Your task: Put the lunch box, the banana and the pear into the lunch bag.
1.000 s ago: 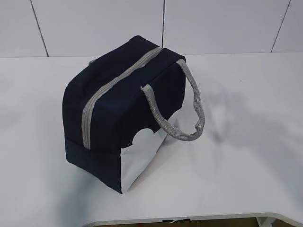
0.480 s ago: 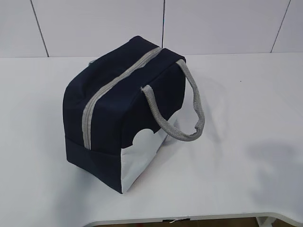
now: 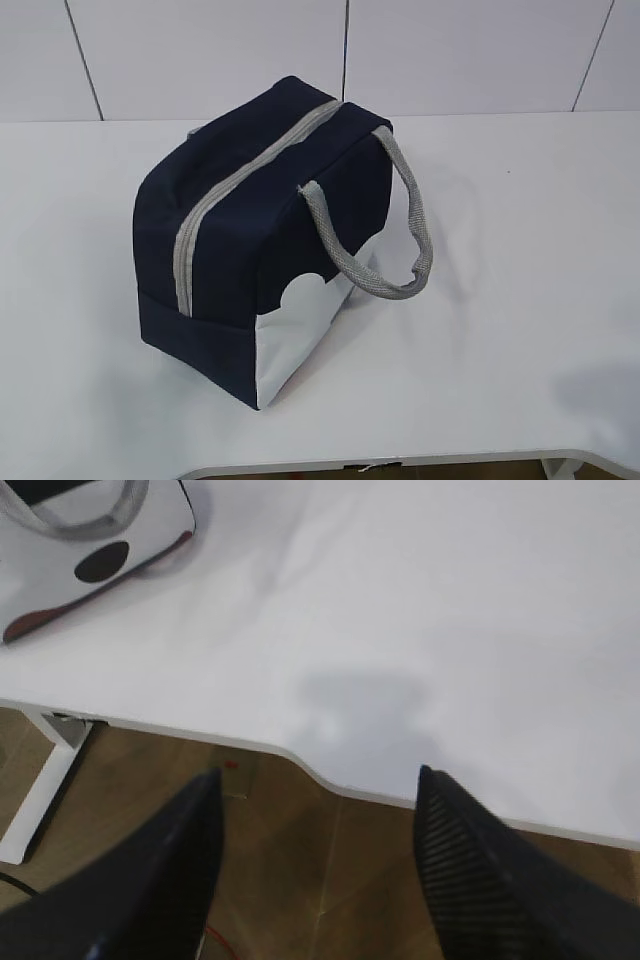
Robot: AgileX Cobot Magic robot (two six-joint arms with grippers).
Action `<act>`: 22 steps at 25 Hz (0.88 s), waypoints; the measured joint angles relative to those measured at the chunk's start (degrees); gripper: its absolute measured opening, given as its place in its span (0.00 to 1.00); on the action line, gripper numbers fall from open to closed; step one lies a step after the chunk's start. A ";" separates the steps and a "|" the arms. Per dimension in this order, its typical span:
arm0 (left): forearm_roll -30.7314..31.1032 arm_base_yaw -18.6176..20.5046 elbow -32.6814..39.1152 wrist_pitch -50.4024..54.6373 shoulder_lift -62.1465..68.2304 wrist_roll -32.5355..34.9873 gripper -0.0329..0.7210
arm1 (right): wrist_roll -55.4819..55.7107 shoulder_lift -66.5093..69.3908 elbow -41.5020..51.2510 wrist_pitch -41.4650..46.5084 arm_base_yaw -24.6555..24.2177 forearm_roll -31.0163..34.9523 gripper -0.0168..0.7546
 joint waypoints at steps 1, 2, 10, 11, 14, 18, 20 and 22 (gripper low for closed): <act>-0.26 0.00 0.99 0.00 -1.36 0.00 0.40 | -0.30 -0.80 1.06 0.00 0.00 0.00 0.66; -0.38 0.00 2.04 0.00 -2.92 0.00 0.39 | -0.44 -1.75 2.22 0.00 0.00 0.00 0.66; -0.88 0.00 8.37 -0.43 -5.44 0.00 0.36 | -1.58 -3.45 4.06 0.24 0.00 0.00 0.66; -0.88 0.00 9.17 -1.37 -5.44 0.00 0.36 | -1.63 -3.45 4.19 0.24 0.00 0.00 0.66; -0.88 0.00 12.01 -4.59 -5.44 0.00 0.36 | -1.93 -3.45 4.31 0.32 0.00 0.00 0.66; -0.98 0.00 16.17 -8.64 -5.44 0.00 0.36 | -2.06 -3.45 4.57 -0.56 0.00 0.00 0.66; -0.98 0.00 16.54 -8.92 -5.44 0.00 0.36 | -2.05 -3.45 4.84 -1.61 0.00 0.00 0.66; -0.73 0.00 16.54 -9.03 -5.44 0.00 0.36 | -2.05 -3.45 5.13 -2.84 0.00 0.00 0.66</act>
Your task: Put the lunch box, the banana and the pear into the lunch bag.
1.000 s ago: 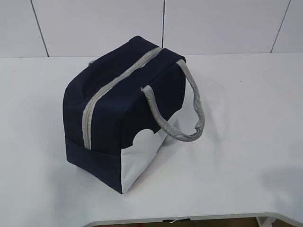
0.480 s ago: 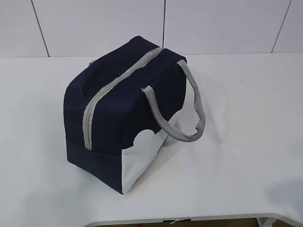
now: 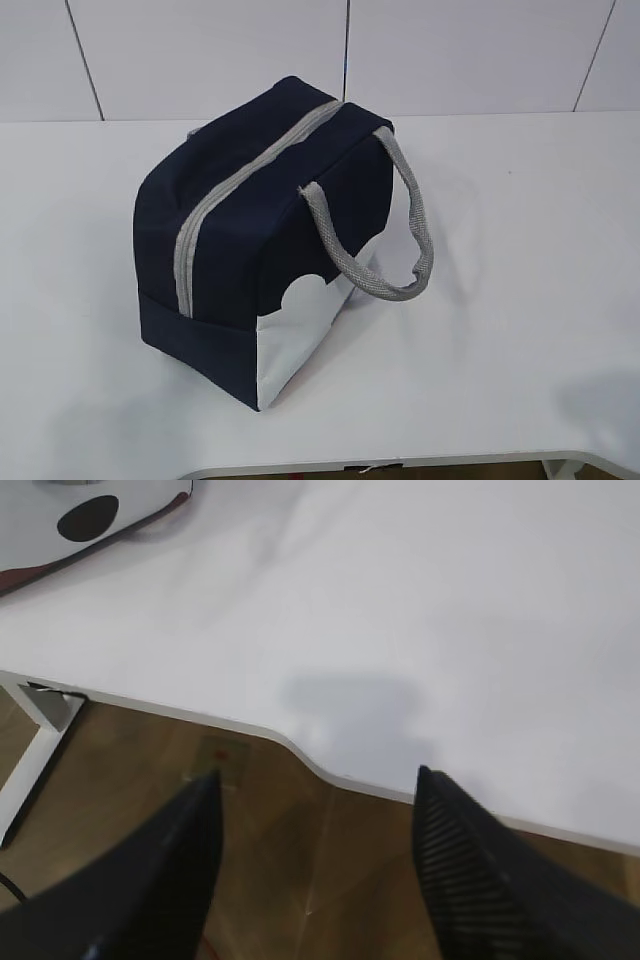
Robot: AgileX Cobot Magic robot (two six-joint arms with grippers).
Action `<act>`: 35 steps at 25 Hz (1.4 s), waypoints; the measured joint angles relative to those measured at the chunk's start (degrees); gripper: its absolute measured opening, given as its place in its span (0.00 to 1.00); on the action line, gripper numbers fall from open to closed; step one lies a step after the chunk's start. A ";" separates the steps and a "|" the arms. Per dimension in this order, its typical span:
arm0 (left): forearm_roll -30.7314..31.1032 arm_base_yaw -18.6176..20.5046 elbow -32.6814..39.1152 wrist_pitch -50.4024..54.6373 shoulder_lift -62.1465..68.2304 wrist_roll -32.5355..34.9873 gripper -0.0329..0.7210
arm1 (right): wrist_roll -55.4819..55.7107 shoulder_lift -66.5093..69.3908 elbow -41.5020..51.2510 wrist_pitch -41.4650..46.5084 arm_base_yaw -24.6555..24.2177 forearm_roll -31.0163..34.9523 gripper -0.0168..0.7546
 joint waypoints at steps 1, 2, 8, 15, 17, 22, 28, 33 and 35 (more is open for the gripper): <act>0.13 0.00 0.00 -0.09 0.00 0.00 0.36 | 0.00 0.00 0.37 -1.24 0.00 0.00 0.66; 0.13 0.00 0.00 -0.09 0.00 0.00 0.36 | 0.00 0.00 1.21 -2.69 0.00 0.00 0.66; 0.34 0.10 0.00 -0.23 0.00 0.00 0.36 | 0.37 0.00 2.05 -3.90 0.00 -0.36 0.66; 0.80 12.64 0.00 -0.23 0.00 0.00 0.36 | 0.37 0.00 2.05 -4.11 0.00 -0.49 0.66; 0.80 18.42 0.00 -0.23 0.00 0.00 0.36 | 0.37 0.00 2.05 -4.11 0.00 -0.49 0.66; 0.58 31.81 0.00 -0.23 0.00 0.00 0.36 | 0.37 0.00 2.05 -4.11 0.00 -0.49 0.66; 0.20 34.36 0.00 -0.23 0.00 0.00 0.36 | 0.37 0.00 2.05 -4.13 0.00 -0.49 0.66; -0.03 34.36 0.00 -0.23 0.00 0.00 0.36 | 0.45 0.00 2.05 -4.13 0.00 -0.49 0.66; -0.03 34.36 0.00 -0.23 0.00 0.00 0.36 | 0.45 0.00 2.05 -4.13 0.00 -0.49 0.66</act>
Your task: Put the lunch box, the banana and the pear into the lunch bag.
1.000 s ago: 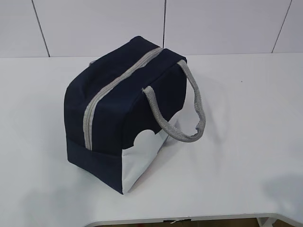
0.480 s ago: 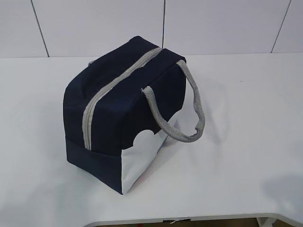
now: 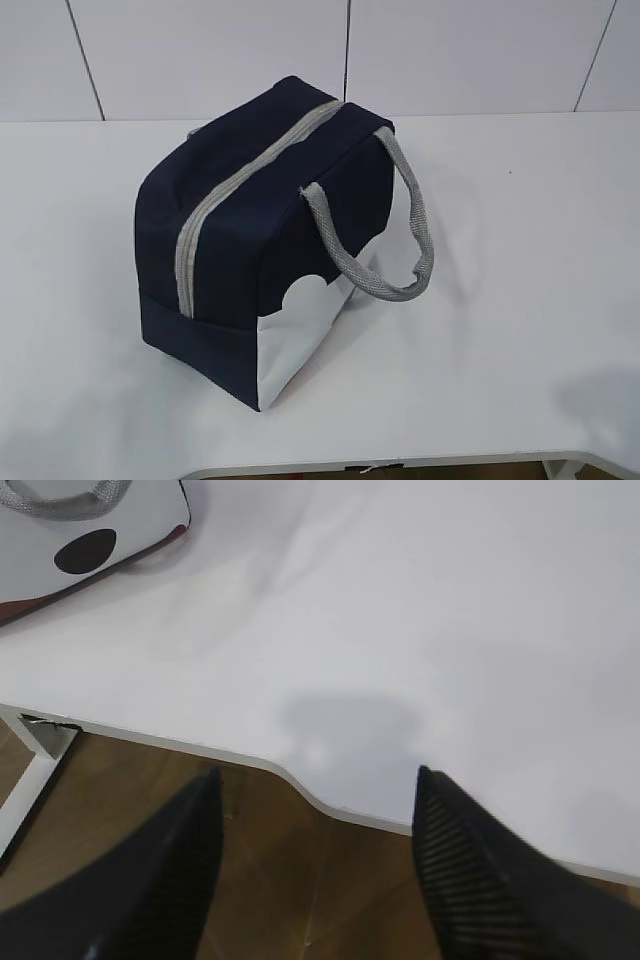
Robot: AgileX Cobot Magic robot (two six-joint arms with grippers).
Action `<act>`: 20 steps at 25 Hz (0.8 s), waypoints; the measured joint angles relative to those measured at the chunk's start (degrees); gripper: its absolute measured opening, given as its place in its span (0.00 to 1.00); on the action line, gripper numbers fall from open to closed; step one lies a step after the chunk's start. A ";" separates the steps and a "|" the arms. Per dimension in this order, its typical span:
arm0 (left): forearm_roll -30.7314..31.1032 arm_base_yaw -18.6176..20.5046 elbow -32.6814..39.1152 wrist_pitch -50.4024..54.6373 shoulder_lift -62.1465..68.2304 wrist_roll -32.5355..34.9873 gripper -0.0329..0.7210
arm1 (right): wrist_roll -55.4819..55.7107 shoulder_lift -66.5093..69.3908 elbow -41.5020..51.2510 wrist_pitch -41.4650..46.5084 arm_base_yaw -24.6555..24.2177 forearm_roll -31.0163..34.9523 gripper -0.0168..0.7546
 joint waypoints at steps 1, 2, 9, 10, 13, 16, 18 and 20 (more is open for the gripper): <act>0.00 0.00 0.00 -0.04 0.00 0.00 0.36 | 0.00 0.00 0.00 0.00 0.00 0.00 0.66; 0.00 0.00 0.00 -0.04 0.00 0.00 0.36 | 0.00 0.00 0.00 0.00 0.00 0.00 0.66; 0.00 0.00 0.00 -0.04 0.00 0.00 0.36 | 0.00 0.00 0.00 0.00 0.00 0.00 0.66; 0.00 0.00 0.00 -0.04 0.00 0.00 0.36 | 0.04 0.00 0.00 0.00 0.00 0.00 0.66; 0.00 0.00 0.00 -0.04 0.00 0.00 0.36 | 0.04 0.00 0.00 0.00 0.00 0.00 0.66; 0.00 0.00 0.00 -0.04 0.00 0.00 0.36 | 0.13 0.00 0.00 0.00 0.00 0.00 0.66; 0.00 0.00 0.00 -0.04 0.00 0.00 0.36 | 0.13 0.00 0.00 0.00 0.00 0.00 0.66; 0.00 0.00 0.00 -0.04 0.00 0.00 0.36 | 0.13 0.00 0.00 0.00 0.00 0.00 0.66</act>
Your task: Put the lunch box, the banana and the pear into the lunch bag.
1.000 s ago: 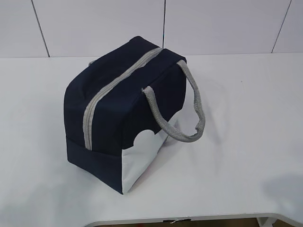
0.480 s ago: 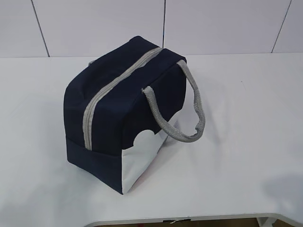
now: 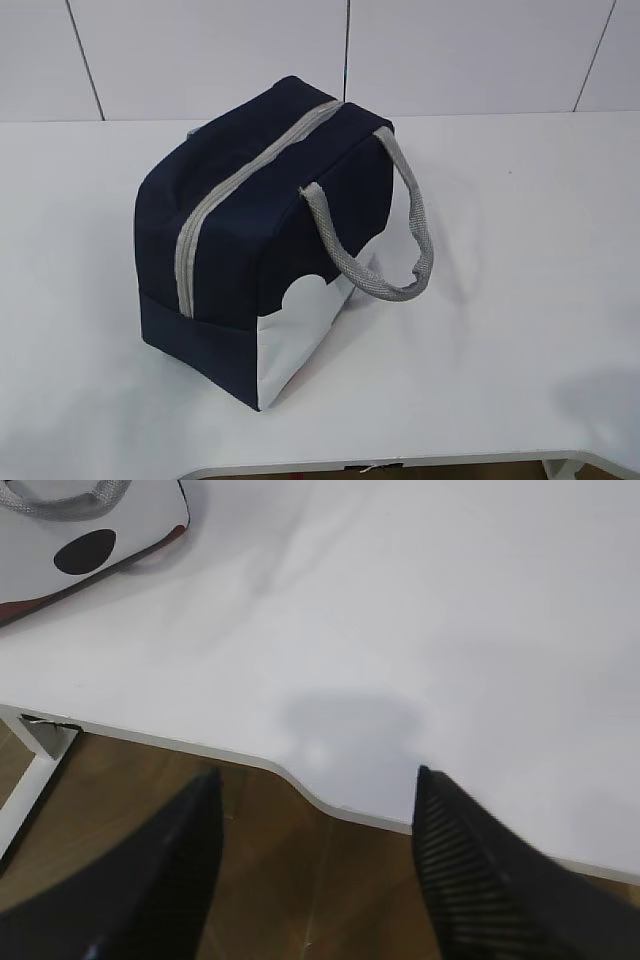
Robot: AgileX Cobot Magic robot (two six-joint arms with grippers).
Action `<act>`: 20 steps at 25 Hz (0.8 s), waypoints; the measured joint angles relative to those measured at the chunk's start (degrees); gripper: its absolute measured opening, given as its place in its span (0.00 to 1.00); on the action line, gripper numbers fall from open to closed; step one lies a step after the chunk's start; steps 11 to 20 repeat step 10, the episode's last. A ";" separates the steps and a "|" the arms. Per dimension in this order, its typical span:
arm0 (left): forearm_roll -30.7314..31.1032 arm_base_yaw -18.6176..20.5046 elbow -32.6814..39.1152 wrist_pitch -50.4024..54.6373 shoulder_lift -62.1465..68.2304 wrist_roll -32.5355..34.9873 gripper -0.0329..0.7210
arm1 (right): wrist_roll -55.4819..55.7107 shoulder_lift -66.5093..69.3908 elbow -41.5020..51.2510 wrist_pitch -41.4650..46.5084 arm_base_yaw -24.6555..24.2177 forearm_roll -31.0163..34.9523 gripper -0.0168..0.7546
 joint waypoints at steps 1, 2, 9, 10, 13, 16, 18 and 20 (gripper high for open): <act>0.00 0.00 0.00 0.00 0.00 0.00 0.36 | 0.00 0.00 0.00 0.00 0.00 0.00 0.66; 0.00 0.00 0.00 0.00 0.00 0.00 0.36 | 0.00 0.00 0.00 0.00 0.00 0.00 0.66; 0.00 0.00 0.00 0.00 0.00 0.00 0.36 | 0.00 0.00 0.00 0.00 0.00 0.00 0.66; 0.00 0.00 0.00 0.00 0.00 0.00 0.36 | 0.00 0.00 0.00 0.00 0.00 0.00 0.66; 0.00 0.00 0.00 0.00 0.00 0.00 0.36 | 0.00 0.00 0.00 0.00 0.00 0.00 0.66; 0.00 0.00 0.00 0.00 0.00 0.00 0.36 | 0.00 0.00 0.00 0.00 0.00 0.00 0.66; 0.00 0.00 0.00 0.00 0.00 0.00 0.36 | 0.00 0.00 0.00 0.00 0.00 0.00 0.66; 0.00 0.00 0.00 0.00 0.00 0.00 0.36 | 0.00 0.00 0.00 0.00 0.00 0.00 0.66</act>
